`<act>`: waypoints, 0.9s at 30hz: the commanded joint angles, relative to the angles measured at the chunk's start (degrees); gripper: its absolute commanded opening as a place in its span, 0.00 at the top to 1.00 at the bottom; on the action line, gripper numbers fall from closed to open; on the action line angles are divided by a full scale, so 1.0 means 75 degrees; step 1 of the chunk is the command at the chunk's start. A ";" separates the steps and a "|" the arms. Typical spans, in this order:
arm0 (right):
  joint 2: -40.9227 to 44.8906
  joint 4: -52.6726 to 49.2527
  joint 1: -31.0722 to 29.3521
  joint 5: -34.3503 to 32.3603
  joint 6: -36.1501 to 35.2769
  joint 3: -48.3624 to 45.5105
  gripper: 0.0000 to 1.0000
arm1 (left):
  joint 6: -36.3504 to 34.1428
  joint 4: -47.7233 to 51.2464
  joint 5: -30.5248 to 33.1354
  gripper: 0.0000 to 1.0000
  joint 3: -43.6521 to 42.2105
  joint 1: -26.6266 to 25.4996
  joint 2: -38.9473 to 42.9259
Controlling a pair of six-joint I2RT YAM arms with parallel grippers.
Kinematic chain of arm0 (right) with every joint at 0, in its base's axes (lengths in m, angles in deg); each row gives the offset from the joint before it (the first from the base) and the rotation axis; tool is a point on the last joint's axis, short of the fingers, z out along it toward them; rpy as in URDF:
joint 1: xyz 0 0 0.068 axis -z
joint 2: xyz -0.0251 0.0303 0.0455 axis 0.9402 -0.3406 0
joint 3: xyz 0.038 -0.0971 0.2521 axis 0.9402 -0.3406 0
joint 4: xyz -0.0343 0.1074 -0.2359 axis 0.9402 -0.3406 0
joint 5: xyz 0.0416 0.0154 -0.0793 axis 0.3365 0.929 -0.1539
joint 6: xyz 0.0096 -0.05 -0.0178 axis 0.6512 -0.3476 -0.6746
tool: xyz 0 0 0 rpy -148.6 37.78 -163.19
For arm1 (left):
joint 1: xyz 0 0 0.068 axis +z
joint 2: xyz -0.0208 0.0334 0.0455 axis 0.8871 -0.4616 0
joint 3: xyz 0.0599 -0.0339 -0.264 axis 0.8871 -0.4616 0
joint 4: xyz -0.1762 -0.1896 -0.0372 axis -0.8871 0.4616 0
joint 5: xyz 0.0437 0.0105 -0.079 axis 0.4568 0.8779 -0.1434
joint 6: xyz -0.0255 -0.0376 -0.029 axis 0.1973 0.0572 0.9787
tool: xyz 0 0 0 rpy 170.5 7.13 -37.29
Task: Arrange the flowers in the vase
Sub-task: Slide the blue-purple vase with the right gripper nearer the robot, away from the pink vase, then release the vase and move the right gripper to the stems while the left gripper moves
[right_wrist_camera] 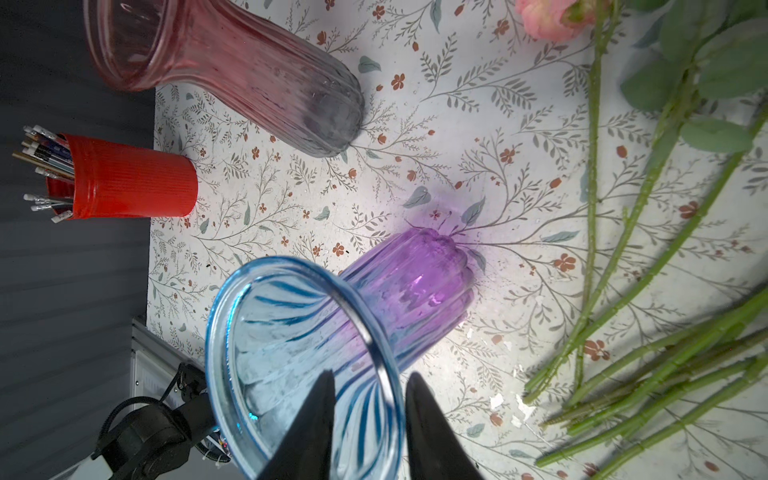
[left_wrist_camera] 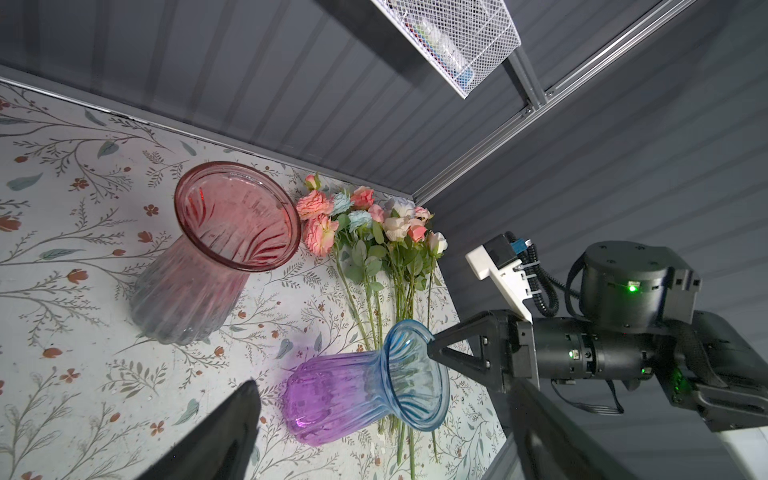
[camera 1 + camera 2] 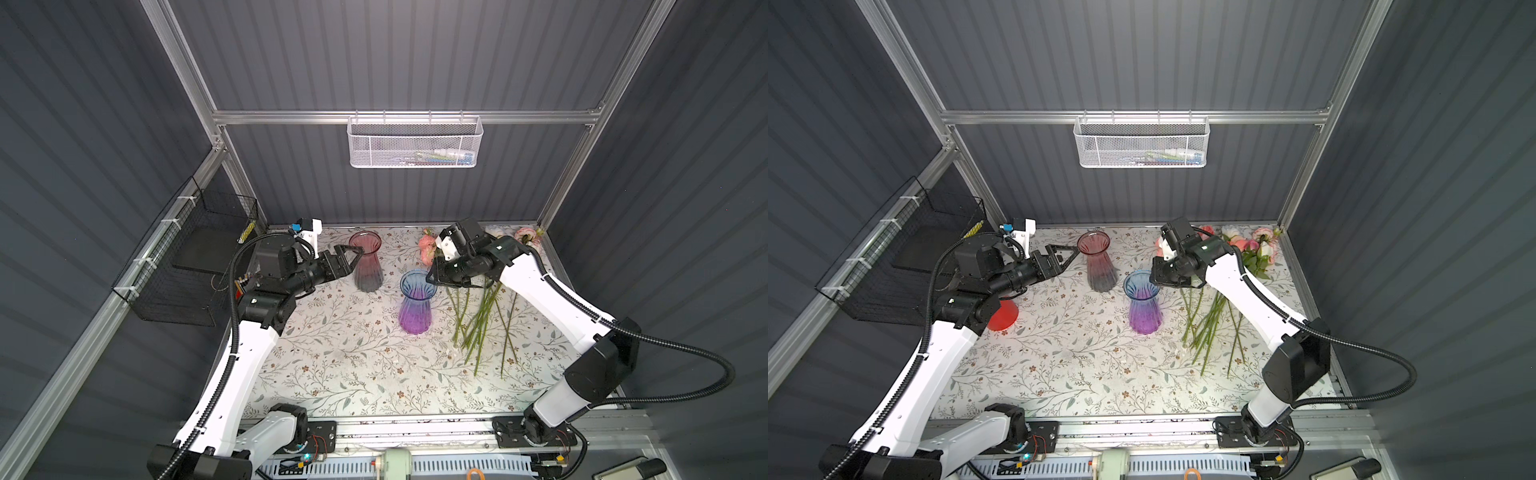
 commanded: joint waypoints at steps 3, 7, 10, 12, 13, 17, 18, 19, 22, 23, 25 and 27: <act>0.0468 -0.0166 -0.0036 -0.0461 -0.0290 0.0267 0.66 | 0.0205 -0.0197 -0.0238 0.06 0.0596 -0.0075 -0.0167; 0.1112 -0.0182 -0.0017 -0.1170 -0.0498 0.0257 0.62 | 0.0308 -0.0222 -0.0367 0.07 0.0938 -0.0155 -0.0388; 0.1587 -0.0144 0.0028 -0.1993 -0.0809 0.0138 0.57 | 0.0305 -0.0268 -0.0276 0.07 0.1206 -0.0292 -0.0685; 0.1888 0.0140 0.0212 -0.2497 -0.1021 -0.0225 0.55 | 0.0313 -0.0314 -0.0126 0.08 0.1448 -0.0495 -0.1005; 0.2027 0.0408 0.0413 -0.2591 -0.1093 -0.0517 0.55 | 0.0275 -0.0344 -0.0020 0.08 0.1608 -0.0690 -0.1191; 0.2032 0.1451 0.1646 -0.1621 -0.1012 -0.1582 0.58 | -0.0093 -0.0185 0.0573 0.08 0.2691 -0.1788 -0.2260; 0.1854 0.1590 0.1886 -0.1412 -0.0922 -0.1678 0.61 | -0.0195 0.0007 0.0703 0.09 0.2985 -0.2012 -0.2562; 0.1586 0.1743 0.2084 -0.1173 -0.0907 -0.1747 0.64 | -0.0294 0.0197 0.0681 0.09 0.3340 -0.2181 -0.2879; 0.0460 0.1886 0.2354 -0.0859 -0.1079 -0.1515 0.73 | -0.0478 0.0326 0.0363 0.09 0.3717 -0.2287 -0.3406; -0.0031 0.1806 0.2428 -0.0735 -0.1122 -0.1311 0.76 | -0.0577 0.0323 0.0428 0.08 0.3655 -0.2298 -0.3439; -0.0893 0.1576 0.2512 -0.0688 -0.1185 -0.0921 0.78 | -0.0769 0.0351 0.0613 0.07 0.3478 -0.2292 -0.3408; -0.1647 0.1521 0.2530 -0.0741 -0.1253 -0.0684 0.76 | -0.0984 0.0409 0.0625 0.06 0.3350 -0.2300 -0.3350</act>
